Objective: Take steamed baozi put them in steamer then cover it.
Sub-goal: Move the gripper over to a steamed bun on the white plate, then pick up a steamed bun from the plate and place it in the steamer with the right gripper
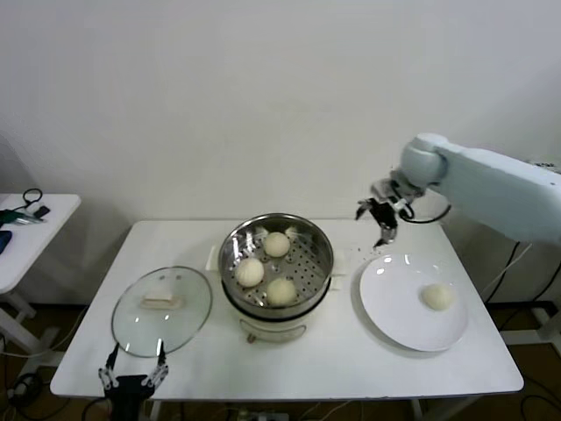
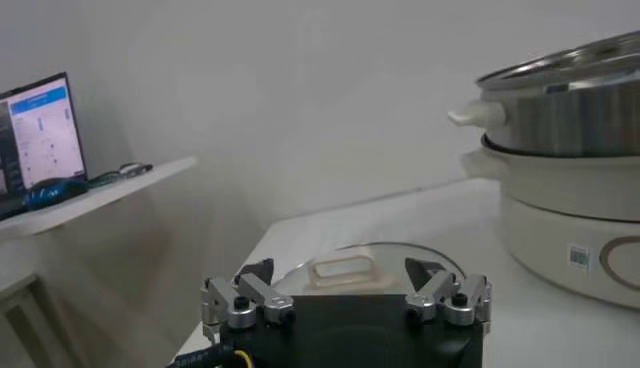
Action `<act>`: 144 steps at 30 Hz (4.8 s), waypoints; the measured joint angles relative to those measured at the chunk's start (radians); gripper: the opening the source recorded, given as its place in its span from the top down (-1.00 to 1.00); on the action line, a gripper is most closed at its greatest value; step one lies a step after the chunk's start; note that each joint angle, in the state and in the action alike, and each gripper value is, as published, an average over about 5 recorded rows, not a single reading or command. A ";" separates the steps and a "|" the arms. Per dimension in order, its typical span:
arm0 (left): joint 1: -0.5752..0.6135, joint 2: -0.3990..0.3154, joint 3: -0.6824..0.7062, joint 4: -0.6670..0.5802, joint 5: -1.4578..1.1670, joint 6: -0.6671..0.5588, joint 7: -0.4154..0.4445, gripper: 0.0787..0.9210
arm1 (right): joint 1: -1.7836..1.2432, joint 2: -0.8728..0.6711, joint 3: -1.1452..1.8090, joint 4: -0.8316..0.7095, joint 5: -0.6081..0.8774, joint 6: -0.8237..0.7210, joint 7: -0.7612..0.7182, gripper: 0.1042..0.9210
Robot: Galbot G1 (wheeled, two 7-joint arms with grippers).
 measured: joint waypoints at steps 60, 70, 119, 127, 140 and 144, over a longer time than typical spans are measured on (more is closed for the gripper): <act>0.007 -0.019 -0.010 0.034 0.031 -0.001 -0.006 -0.77 | -0.505 -0.034 0.430 -0.316 -0.348 0.033 -0.019 -0.45; 0.003 -0.019 0.006 0.024 0.035 -0.002 -0.006 -0.77 | -0.355 -0.041 0.298 -0.262 -0.182 -0.026 0.009 -0.45; -0.002 -0.012 0.033 0.019 0.003 -0.036 -0.001 -0.77 | 0.262 0.480 -0.494 0.029 0.751 -0.361 0.315 -0.48; 0.000 -0.010 0.028 0.026 -0.006 -0.042 -0.001 -0.77 | 0.228 0.511 -0.530 0.008 0.745 -0.357 0.311 -0.49; 0.005 -0.013 0.031 0.029 -0.008 -0.047 -0.001 -0.77 | 0.216 0.517 -0.536 -0.002 0.740 -0.359 0.309 -0.75; 0.005 -0.013 0.032 0.029 -0.008 -0.047 -0.001 -0.77 | 0.220 0.507 -0.530 0.009 0.739 -0.360 0.308 -0.76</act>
